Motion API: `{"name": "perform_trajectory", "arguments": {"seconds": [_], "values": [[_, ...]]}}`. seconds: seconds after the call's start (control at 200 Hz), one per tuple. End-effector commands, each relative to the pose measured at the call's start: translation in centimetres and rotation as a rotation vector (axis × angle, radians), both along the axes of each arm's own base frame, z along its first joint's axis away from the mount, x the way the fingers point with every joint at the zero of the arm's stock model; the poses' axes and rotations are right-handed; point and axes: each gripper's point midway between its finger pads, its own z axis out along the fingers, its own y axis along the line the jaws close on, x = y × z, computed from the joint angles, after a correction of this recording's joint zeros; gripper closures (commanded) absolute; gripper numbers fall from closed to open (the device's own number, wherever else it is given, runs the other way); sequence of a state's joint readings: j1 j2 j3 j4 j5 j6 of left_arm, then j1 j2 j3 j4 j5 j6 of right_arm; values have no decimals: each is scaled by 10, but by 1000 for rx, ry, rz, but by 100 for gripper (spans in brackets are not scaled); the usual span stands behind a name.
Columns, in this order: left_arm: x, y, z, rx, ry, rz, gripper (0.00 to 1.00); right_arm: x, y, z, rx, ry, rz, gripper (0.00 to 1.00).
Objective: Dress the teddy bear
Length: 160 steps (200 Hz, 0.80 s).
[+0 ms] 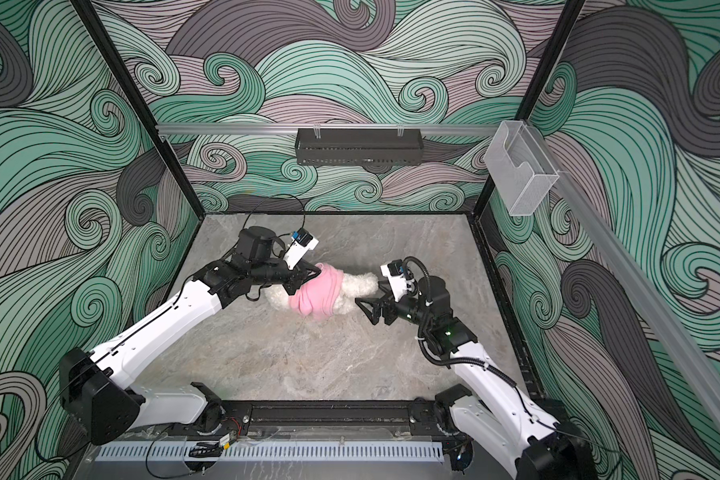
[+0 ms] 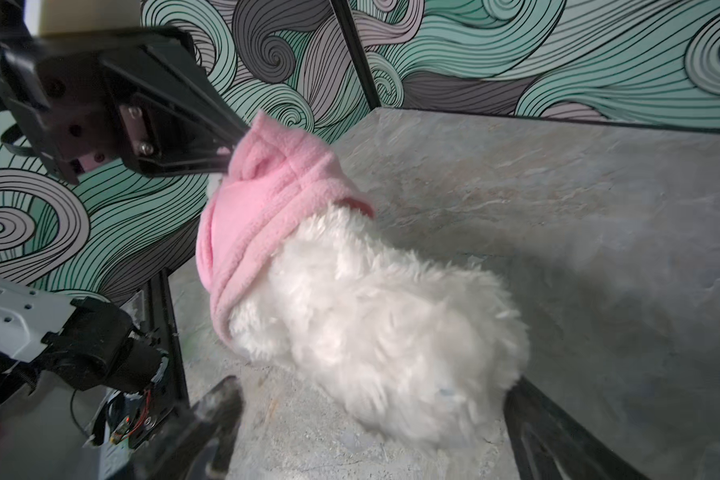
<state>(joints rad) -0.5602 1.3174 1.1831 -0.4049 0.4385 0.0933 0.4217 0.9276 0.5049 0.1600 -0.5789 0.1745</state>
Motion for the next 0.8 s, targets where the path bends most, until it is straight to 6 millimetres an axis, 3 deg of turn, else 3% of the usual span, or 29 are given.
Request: {"name": "perform_trajectory", "arguments": {"seconds": [0.0,0.185,0.42,0.655,0.795], "values": [[-1,-5,34,-86,-59,-15,100,-7,23,11,68,-71,85,2],[-7,-8,38,-104,-52,-51,100,11,41,24,117,-188,109,1],[-8,-10,41,-114,-55,-65,100,33,47,10,159,-141,60,1],[-8,-15,43,-130,-53,-82,100,19,81,35,249,-177,228,1],[-7,-17,42,-133,-44,-84,100,12,91,49,269,-223,283,1]]}}
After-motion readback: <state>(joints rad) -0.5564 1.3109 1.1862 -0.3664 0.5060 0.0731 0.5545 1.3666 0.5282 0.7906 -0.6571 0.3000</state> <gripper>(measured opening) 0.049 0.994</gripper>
